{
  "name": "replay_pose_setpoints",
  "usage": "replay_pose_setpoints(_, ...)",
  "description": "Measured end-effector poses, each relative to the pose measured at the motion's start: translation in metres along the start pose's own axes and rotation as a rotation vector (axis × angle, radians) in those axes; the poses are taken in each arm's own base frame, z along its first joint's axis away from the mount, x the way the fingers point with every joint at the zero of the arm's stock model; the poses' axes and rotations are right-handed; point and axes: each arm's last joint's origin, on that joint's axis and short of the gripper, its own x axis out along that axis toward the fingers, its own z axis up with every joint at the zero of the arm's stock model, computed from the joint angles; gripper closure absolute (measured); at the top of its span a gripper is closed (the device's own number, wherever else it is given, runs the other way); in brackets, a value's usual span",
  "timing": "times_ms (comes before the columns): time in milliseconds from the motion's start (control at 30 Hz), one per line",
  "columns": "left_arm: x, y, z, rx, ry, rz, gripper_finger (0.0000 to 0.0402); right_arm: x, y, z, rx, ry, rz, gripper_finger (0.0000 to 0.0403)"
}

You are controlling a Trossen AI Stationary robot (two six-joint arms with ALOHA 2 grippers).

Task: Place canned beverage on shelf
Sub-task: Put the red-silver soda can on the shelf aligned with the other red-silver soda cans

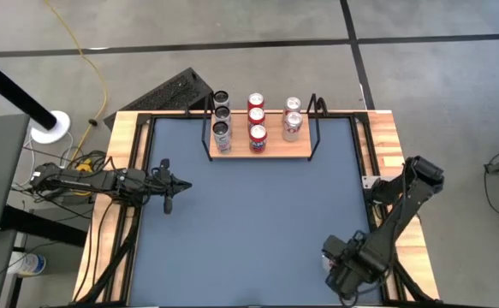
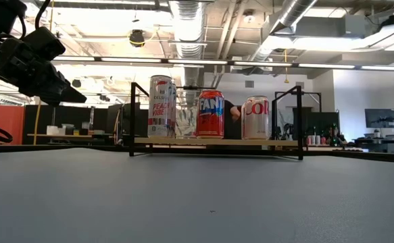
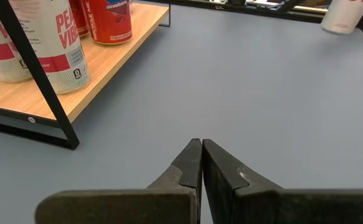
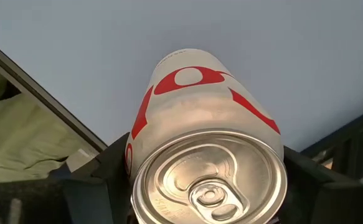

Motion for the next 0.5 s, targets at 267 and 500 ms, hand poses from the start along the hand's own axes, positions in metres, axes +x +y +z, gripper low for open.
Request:
replay_pose_setpoints(267, 0.000, 0.000, 0.000, 0.000, 0.000, 0.000, 0.0401, -0.001, -0.001, 0.028, -0.060, -0.005, 0.005, 0.0122)
replay_pose_setpoints(500, 0.000, 0.000, 0.000, 0.000, 0.000, 0.000, 0.0401, -0.002, -0.004, 0.049, -0.157, -0.045, -0.002, 0.0122)
